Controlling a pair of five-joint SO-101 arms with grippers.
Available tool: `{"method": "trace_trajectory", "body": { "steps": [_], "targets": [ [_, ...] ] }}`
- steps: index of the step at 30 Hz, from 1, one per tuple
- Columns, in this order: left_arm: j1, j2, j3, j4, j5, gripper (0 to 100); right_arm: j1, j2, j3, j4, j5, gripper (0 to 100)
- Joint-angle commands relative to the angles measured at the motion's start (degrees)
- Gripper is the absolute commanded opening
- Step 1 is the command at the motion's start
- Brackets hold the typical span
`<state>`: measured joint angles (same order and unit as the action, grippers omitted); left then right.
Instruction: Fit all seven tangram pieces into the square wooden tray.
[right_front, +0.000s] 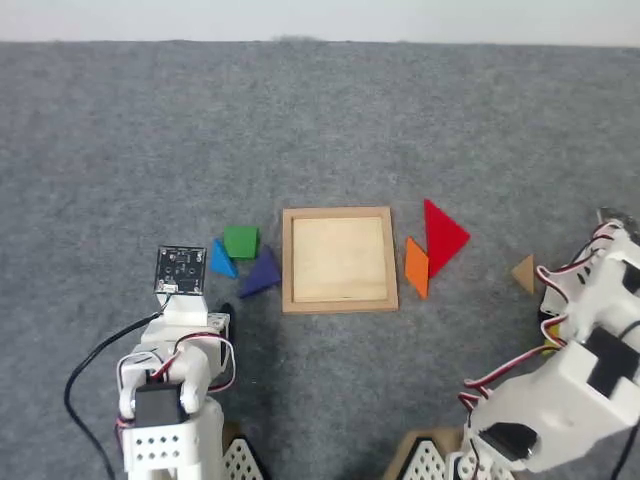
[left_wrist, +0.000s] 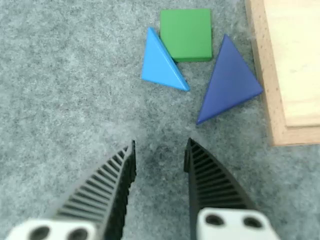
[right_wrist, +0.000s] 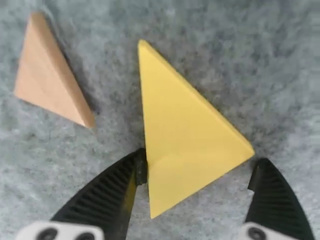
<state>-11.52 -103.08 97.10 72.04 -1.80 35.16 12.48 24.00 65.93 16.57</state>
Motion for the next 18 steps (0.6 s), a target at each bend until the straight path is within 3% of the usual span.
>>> {"method": "trace_trajectory", "body": {
  "steps": [1,11,18],
  "targets": [
    [0.4,-0.6,-0.7,0.0,-0.5,15,-0.2,0.1,-5.1,1.5,4.5,30.7],
    [0.4,-0.6,-0.7,0.0,-0.5,15,0.0,0.8,-8.8,1.7,8.2,30.3],
    [0.4,-0.6,-0.7,0.0,-0.5,15,0.1,0.7,-2.4,0.1,9.4,30.4]
  ]
}}
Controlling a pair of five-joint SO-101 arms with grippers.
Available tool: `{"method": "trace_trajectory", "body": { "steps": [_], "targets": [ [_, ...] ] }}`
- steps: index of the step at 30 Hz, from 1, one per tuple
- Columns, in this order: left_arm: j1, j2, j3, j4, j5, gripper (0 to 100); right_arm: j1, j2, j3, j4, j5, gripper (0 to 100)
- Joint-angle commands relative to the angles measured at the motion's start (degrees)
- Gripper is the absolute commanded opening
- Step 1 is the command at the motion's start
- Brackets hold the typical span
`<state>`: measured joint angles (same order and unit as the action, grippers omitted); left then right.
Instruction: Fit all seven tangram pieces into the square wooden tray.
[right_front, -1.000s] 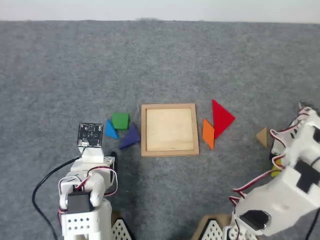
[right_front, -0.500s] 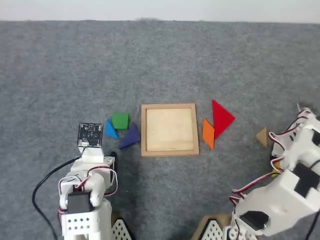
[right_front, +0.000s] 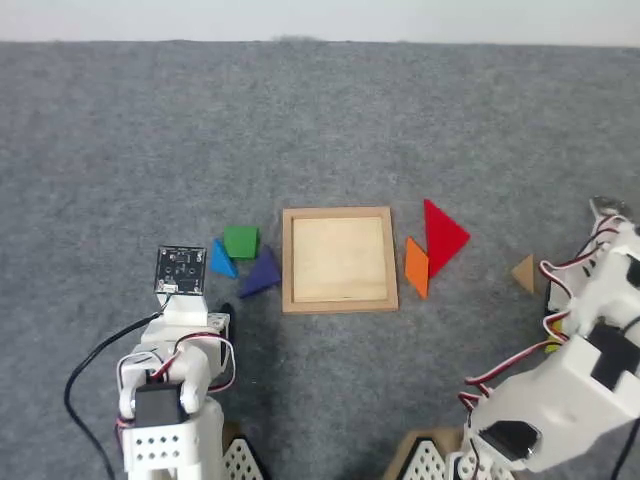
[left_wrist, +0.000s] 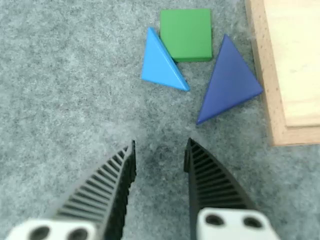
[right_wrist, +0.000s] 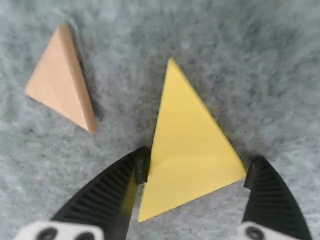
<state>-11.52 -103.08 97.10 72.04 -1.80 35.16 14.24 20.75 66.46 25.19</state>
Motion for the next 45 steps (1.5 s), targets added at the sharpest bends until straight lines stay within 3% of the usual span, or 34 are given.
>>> {"method": "trace_trajectory", "body": {
  "steps": [1,9,16,30,37,45],
  "targets": [
    [0.4,-0.6,-0.7,0.0,-0.5,15,0.1,-1.0,1.5,-1.1,0.8,30.4],
    [0.4,-0.6,-0.7,0.0,-0.5,15,-0.2,0.6,2.3,-3.2,0.4,30.1],
    [0.4,-0.6,-0.7,0.0,-0.5,15,-0.2,2.2,2.2,-3.6,0.7,20.5],
    [0.4,-0.6,-0.7,0.0,-0.5,15,-3.6,-11.8,2.4,3.5,0.4,20.3],
    [0.4,-0.6,-0.7,0.0,-0.5,15,-13.1,-19.6,1.6,7.8,-3.9,20.4],
    [0.4,-0.6,-0.7,0.0,-0.5,15,-36.2,-21.9,-8.4,15.3,-13.9,20.4]
  ]
}}
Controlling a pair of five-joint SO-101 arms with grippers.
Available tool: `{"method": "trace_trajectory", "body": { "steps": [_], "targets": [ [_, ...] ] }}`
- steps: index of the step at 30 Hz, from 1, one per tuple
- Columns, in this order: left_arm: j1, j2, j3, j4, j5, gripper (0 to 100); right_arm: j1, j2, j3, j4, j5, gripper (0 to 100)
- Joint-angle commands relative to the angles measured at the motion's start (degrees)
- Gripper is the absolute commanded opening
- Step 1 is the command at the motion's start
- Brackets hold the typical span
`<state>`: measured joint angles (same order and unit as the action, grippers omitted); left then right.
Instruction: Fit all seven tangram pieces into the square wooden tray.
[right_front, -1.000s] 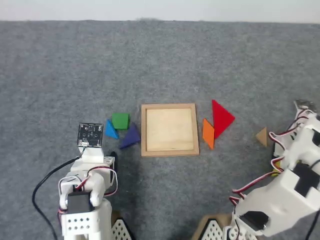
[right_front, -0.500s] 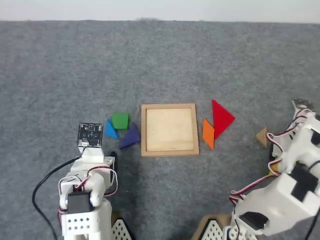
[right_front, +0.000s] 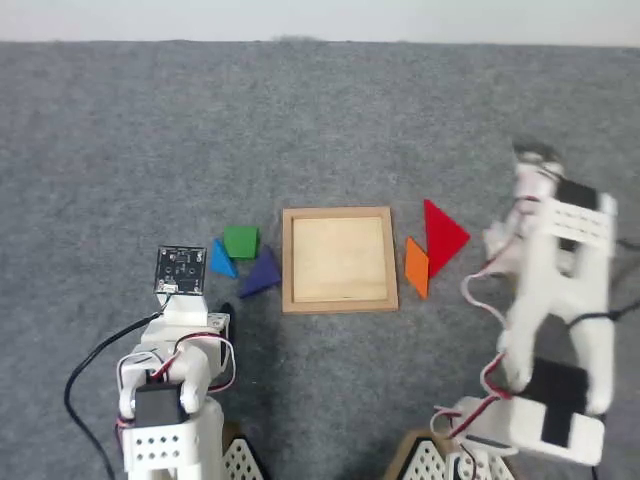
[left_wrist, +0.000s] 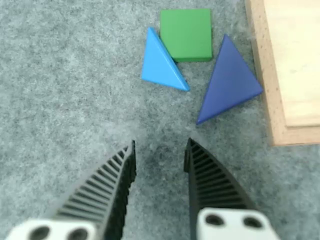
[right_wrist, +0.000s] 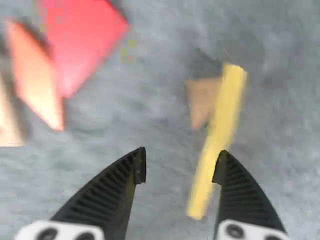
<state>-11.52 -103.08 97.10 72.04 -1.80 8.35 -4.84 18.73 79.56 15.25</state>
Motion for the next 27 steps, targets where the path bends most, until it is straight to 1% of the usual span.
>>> {"method": "trace_trajectory", "body": {
  "steps": [1,4,7,10,12,13,15,17,19,21,23,27],
  "targets": [
    [0.4,-0.6,-0.7,0.0,-0.5,15,-12.8,-1.9,-7.7,2.2,-5.4,20.4],
    [0.4,-0.6,-0.7,0.0,-0.5,15,-21.3,2.6,-13.2,2.2,-9.6,20.4],
    [0.4,-0.6,-0.7,0.0,-0.5,15,-28.0,9.3,-19.9,2.2,-13.2,20.4],
    [0.4,-0.6,-0.7,0.0,-0.5,15,-32.9,16.0,-26.2,2.2,-15.3,20.4],
    [0.4,-0.6,-0.7,0.0,-0.5,15,-33.4,18.8,-28.7,3.6,-15.6,20.4],
    [0.4,-0.6,-0.7,0.0,-0.5,15,-32.0,18.9,-29.0,5.2,-15.5,20.5],
    [0.4,-0.6,-0.7,0.0,-0.5,15,-26.7,17.0,-28.9,8.4,-14.5,20.6],
    [0.4,-0.6,-0.7,0.0,-0.5,15,-19.3,13.1,-28.2,11.3,-12.3,22.9],
    [0.4,-0.6,-0.7,0.0,-0.5,15,-11.4,8.0,-25.0,11.9,-10.5,25.4],
    [0.4,-0.6,-0.7,0.0,-0.5,15,-4.9,3.6,-20.0,11.0,-8.4,26.5],
    [0.4,-0.6,-0.7,0.0,-0.5,15,0.1,-0.4,-12.4,8.7,-5.9,26.7],
    [0.4,-0.6,-0.7,0.0,-0.5,15,7.1,-7.0,3.6,-0.3,-1.5,26.7]
  ]
}}
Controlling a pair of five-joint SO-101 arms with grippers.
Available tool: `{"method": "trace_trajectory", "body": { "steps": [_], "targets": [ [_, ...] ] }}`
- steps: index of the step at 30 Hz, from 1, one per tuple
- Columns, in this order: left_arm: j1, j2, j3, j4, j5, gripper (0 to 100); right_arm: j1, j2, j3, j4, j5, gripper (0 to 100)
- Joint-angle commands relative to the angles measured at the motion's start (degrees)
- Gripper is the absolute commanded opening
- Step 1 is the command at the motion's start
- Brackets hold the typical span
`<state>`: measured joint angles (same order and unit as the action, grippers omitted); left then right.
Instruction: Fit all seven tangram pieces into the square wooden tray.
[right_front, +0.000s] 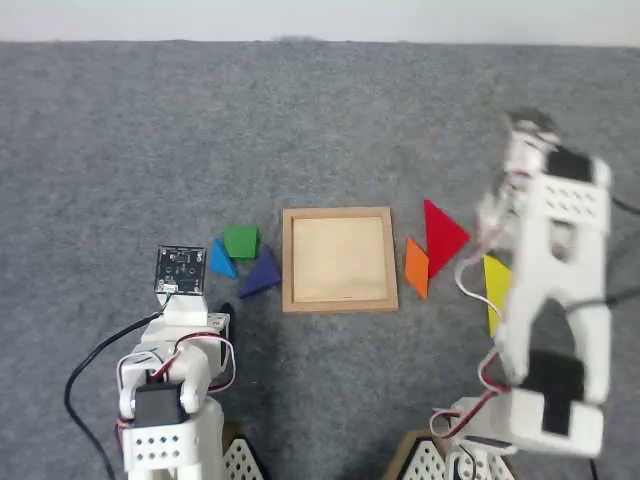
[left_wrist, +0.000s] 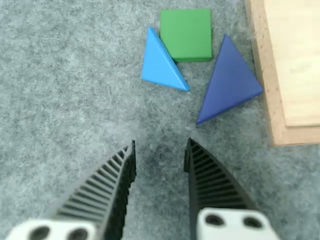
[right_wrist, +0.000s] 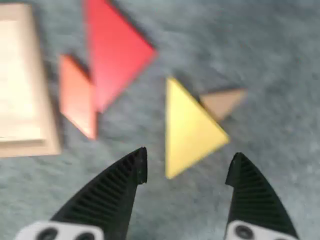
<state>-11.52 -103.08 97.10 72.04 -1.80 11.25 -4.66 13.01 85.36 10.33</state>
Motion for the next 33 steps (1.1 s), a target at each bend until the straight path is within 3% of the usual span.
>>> {"method": "trace_trajectory", "body": {
  "steps": [1,8,15,25,33],
  "targets": [
    [0.4,-0.6,-0.7,0.0,-0.5,15,5.1,-8.7,12.9,-8.6,4.6,26.7],
    [0.4,-0.6,-0.7,0.0,-0.5,15,2.6,-12.6,23.3,-12.3,13.7,26.8],
    [0.4,-0.6,-0.7,0.0,-0.5,15,-3.2,-7.2,21.7,-12.8,14.0,35.8],
    [0.4,-0.6,-0.7,0.0,-0.5,15,-4.7,-12.7,20.0,-12.1,12.7,35.8],
    [0.4,-0.6,-0.7,0.0,-0.5,15,-4.0,-13.1,21.1,-13.1,17.2,35.8]
  ]
}}
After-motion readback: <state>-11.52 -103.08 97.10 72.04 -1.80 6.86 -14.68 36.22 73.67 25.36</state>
